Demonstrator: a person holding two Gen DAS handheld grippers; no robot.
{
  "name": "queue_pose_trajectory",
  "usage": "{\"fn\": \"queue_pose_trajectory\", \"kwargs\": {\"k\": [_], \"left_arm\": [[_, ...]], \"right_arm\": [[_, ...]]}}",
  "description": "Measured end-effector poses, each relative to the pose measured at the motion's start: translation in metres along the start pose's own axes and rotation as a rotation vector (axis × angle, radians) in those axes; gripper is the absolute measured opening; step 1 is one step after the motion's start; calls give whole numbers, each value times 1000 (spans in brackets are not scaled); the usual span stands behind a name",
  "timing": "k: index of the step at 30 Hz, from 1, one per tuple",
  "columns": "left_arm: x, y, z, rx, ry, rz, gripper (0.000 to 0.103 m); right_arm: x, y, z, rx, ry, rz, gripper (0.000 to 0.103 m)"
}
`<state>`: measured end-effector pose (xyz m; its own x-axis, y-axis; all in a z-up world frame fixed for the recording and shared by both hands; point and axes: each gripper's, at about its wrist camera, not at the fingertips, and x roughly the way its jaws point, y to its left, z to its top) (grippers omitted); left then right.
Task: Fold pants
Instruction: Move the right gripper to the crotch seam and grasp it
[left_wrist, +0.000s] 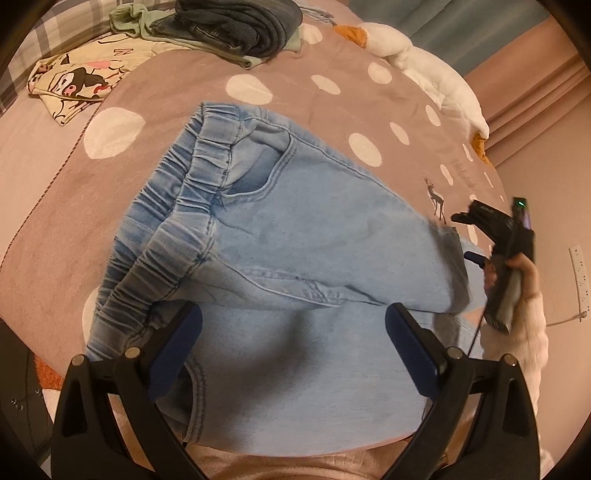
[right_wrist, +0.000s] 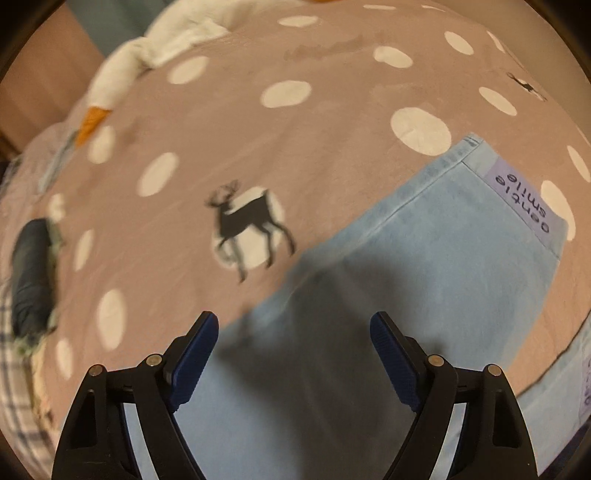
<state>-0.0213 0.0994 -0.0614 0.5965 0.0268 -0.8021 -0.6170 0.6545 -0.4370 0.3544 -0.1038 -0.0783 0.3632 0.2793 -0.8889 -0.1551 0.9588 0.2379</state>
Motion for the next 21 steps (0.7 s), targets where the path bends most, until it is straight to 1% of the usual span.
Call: {"fn": "queue_pose_trajectory", "kwargs": {"k": [2, 3, 4, 7, 8, 9, 10, 11, 12, 14, 16, 18, 19, 20, 21], "left_arm": [[0, 0, -1, 2, 2, 6, 100], [0, 0, -1, 2, 2, 7, 100], [-1, 0, -2, 2, -3, 10, 100], [-1, -1, -2, 6, -4, 7, 100], [-1, -1, -2, 8, -4, 7, 100], [0, -1, -2, 9, -6, 7, 100], [0, -1, -3, 8, -5, 8, 100], [1, -1, -3, 7, -4, 8, 100], [1, -1, -3, 6, -1, 5, 100], [0, -1, -3, 4, -2, 0, 100], [-2, -2, -3, -1, -12, -8, 100], [-4, -4, -2, 0, -18, -18, 100], [-6, -6, -1, 2, -23, -22, 100], [-7, -7, -1, 3, -27, -22, 100], [-7, -8, -1, 4, -33, -21, 100]], "right_arm": [[14, 0, 6, 0, 17, -70, 85], [19, -1, 7, 6, 25, -89, 79], [25, -4, 7, 16, 39, -105, 76], [23, -8, 4, 13, 13, -108, 67], [20, -10, 2, 16, 0, -96, 53], [18, -13, 1, 18, -4, -72, 34], [15, -17, 0, 20, 5, -37, 29], [9, -22, -2, 27, 4, -14, 21], [2, -26, -5, 34, -2, 14, 17], [-20, -33, -13, 33, -31, 74, 14], [-59, -39, -29, 1, -113, 136, 13], [-97, -49, -49, -8, -184, 217, 13], [-116, -57, -61, -8, -218, 274, 13], [-133, -67, -73, -5, -241, 328, 13], [-143, -75, -80, -9, -250, 359, 13]]}}
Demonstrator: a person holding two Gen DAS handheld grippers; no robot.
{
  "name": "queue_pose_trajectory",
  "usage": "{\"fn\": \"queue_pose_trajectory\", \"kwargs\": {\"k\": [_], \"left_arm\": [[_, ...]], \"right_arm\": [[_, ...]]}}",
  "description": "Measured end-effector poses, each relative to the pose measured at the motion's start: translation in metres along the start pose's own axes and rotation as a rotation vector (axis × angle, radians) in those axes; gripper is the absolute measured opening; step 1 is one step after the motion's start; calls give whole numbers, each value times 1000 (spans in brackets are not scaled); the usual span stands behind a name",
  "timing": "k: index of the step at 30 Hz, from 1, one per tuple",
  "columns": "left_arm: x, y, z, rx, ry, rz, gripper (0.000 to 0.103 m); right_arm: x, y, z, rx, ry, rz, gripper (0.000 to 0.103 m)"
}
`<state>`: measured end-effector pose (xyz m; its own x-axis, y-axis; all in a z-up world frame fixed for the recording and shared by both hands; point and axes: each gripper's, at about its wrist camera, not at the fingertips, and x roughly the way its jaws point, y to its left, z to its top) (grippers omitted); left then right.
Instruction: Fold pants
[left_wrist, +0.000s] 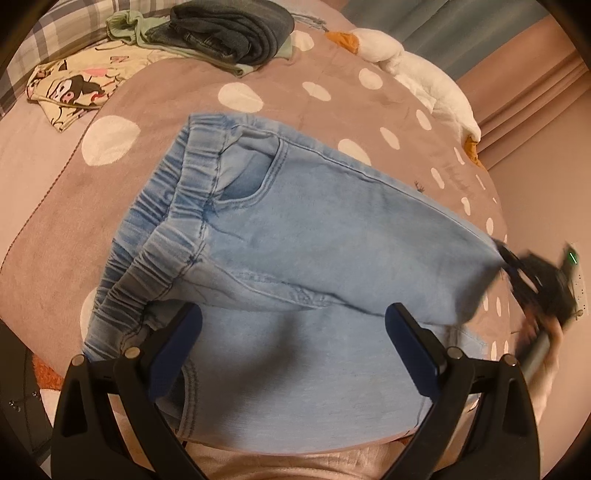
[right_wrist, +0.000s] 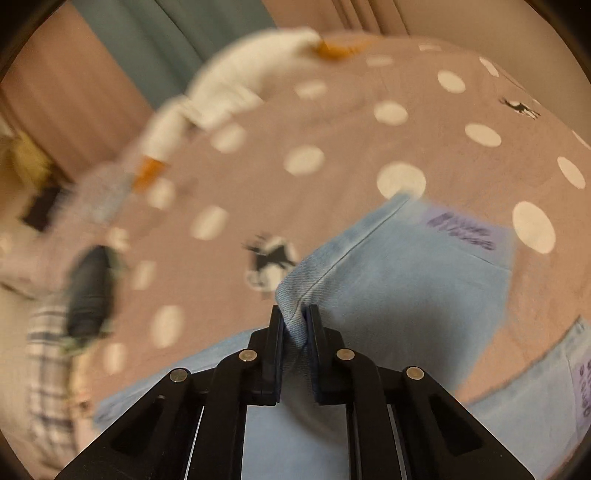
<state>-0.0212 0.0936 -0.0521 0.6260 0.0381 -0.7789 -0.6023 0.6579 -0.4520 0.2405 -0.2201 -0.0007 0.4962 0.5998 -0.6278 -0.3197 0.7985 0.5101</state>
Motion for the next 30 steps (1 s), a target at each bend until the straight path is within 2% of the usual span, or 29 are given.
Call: {"fn": "queue_pose_trajectory", "kwargs": {"k": [2, 4, 11, 16, 29, 30], "left_arm": [[-1, -2, 2, -6, -9, 6, 100], [0, -3, 5, -15, -11, 1, 100], [7, -16, 24, -10, -22, 2, 100], [21, -29, 38, 6, -8, -4, 99], [69, -58, 74, 27, 43, 14, 99], [78, -60, 77, 32, 57, 41, 93]], "right_arm": [[-27, -6, -17, -7, -19, 39, 13], [-43, -10, -35, -8, -34, 41, 13], [-23, -34, -76, -2, 58, -45, 13], [-5, -61, -95, 70, 141, -47, 12], [2, -71, -114, 89, 149, -34, 12], [2, -71, -115, 89, 149, -37, 12]]}}
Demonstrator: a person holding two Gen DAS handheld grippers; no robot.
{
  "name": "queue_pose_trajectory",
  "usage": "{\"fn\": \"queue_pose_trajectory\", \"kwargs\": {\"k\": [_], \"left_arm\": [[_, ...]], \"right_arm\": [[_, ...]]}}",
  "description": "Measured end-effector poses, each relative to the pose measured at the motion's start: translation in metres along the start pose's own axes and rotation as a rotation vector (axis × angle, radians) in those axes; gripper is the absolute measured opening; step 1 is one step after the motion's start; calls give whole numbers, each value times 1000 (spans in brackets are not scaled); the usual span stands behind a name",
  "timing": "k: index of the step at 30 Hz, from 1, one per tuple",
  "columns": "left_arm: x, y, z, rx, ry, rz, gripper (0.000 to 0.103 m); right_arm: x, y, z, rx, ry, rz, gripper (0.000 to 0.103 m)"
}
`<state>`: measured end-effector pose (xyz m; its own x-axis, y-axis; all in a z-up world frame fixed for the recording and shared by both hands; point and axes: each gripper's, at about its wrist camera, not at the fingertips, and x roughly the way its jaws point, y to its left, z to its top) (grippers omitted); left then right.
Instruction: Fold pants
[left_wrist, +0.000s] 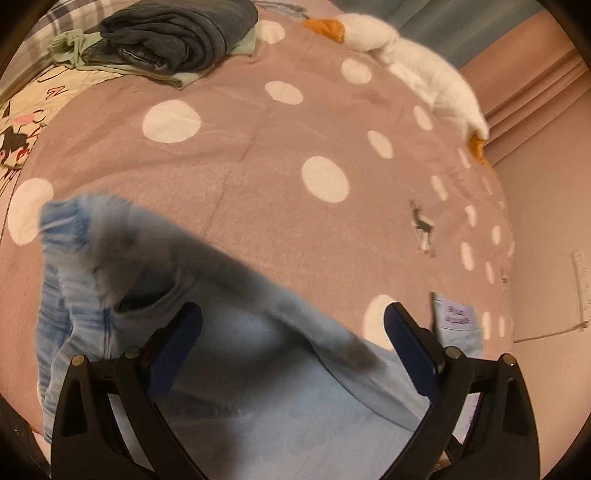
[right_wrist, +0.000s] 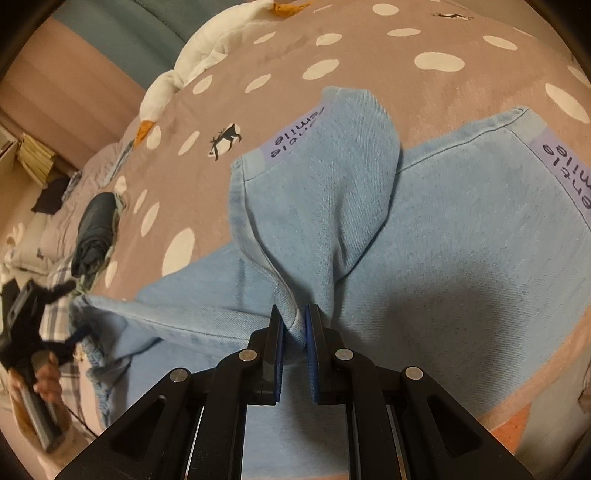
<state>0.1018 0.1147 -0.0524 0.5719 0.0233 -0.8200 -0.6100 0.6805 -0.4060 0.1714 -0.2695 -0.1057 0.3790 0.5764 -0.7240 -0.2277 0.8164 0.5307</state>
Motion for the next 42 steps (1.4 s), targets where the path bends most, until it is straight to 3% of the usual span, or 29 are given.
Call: {"fn": "queue_pose_trajectory", "kwargs": {"k": [1, 2, 4, 7, 12, 15, 18, 23, 26, 30, 34, 36, 37, 38, 39, 42], "left_arm": [[5, 0, 1, 5, 8, 10, 77], [11, 0, 1, 8, 18, 19, 68], [19, 5, -2, -3, 40, -6, 32], [10, 14, -16, -40, 17, -54, 21], [-41, 22, -49, -44, -60, -157, 16], [-70, 28, -80, -14, -70, -207, 14], [-77, 40, -117, -4, -37, -193, 14], [-57, 57, -162, 4, 21, -141, 15], [-53, 63, -164, -7, 16, -118, 21], [-66, 78, -153, -44, -71, -53, 52], [-83, 105, -134, -117, -149, -65, 54], [-89, 115, -126, -151, -186, -76, 52], [-91, 121, -123, -167, -216, -69, 45], [-92, 126, -121, -182, -221, -48, 36], [-91, 129, -121, -197, -215, -36, 14], [-93, 138, -130, -234, -206, -83, 13]], "right_arm": [[0, 0, -1, -1, -1, -2, 12], [0, 0, -1, -3, -3, -3, 12], [-1, -1, -1, -1, -4, 4, 12], [0, -1, -1, -6, 2, 6, 12], [-3, 4, 4, -33, 6, -22, 12], [-15, 12, 6, -79, -39, -64, 12], [-22, 17, 6, -118, -70, -96, 12], [-7, 14, 3, -137, -38, -137, 12], [2, 12, 0, -147, -23, -155, 12], [4, 12, -1, -157, -23, -152, 12], [4, 10, -2, -156, -26, -137, 12], [5, 9, -3, -154, -28, -136, 12], [6, 9, -3, -153, -28, -136, 12], [6, 9, -3, -151, -29, -136, 12], [6, 9, -3, -150, -30, -137, 12], [4, 11, -4, -157, -37, -143, 12]]}}
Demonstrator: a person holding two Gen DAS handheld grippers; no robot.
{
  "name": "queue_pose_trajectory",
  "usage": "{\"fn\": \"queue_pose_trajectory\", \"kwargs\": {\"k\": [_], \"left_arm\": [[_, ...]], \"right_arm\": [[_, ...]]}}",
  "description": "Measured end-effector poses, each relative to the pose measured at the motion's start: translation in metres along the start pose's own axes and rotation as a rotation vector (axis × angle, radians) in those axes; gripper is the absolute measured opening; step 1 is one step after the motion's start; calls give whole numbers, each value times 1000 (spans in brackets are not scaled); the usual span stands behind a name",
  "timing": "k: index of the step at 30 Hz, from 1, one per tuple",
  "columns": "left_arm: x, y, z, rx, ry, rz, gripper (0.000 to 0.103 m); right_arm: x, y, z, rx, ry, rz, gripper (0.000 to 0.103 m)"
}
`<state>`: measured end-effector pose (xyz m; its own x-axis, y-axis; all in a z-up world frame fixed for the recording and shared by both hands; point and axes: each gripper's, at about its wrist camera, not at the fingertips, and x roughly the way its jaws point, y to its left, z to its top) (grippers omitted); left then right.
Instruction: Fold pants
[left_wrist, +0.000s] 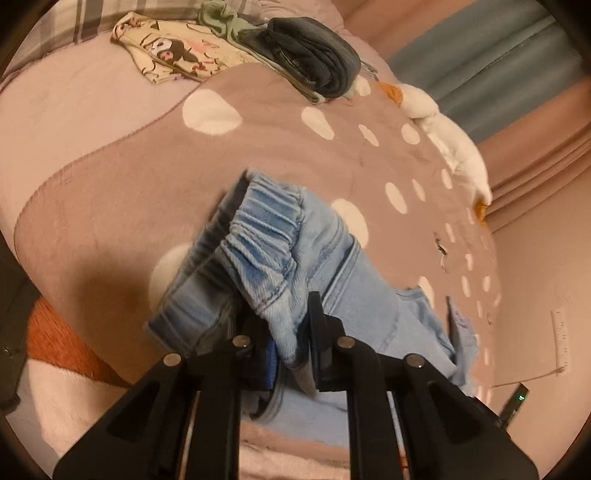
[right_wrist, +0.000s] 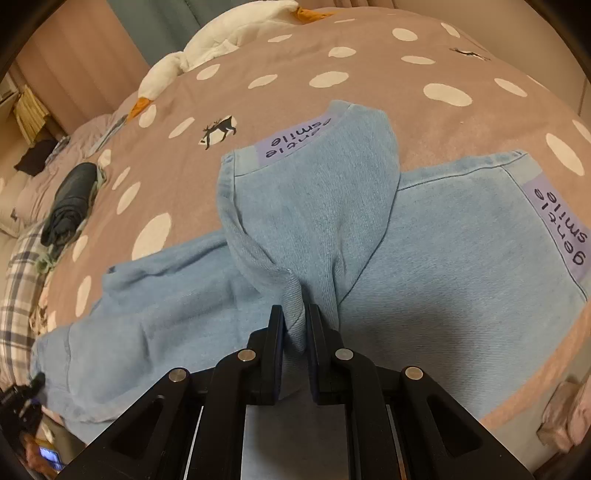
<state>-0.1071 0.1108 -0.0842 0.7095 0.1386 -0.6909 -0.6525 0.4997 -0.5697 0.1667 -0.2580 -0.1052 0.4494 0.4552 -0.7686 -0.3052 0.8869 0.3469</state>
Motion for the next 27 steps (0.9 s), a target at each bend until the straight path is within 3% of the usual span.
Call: {"fn": "queue_pose_trajectory", "kwargs": {"k": [3, 8, 18, 27], "left_arm": [[-9, 0, -16, 52, 9, 23, 13], [5, 20, -31, 41, 63, 38, 15], [17, 16, -35, 98, 39, 71, 17], [19, 20, -36, 101, 23, 54, 17]], "right_arm": [[-1, 1, -2, -9, -11, -5, 12], [1, 3, -5, -18, -33, -20, 12], [2, 12, -14, -53, -94, -79, 12], [4, 16, -17, -79, -130, -114, 12]]}}
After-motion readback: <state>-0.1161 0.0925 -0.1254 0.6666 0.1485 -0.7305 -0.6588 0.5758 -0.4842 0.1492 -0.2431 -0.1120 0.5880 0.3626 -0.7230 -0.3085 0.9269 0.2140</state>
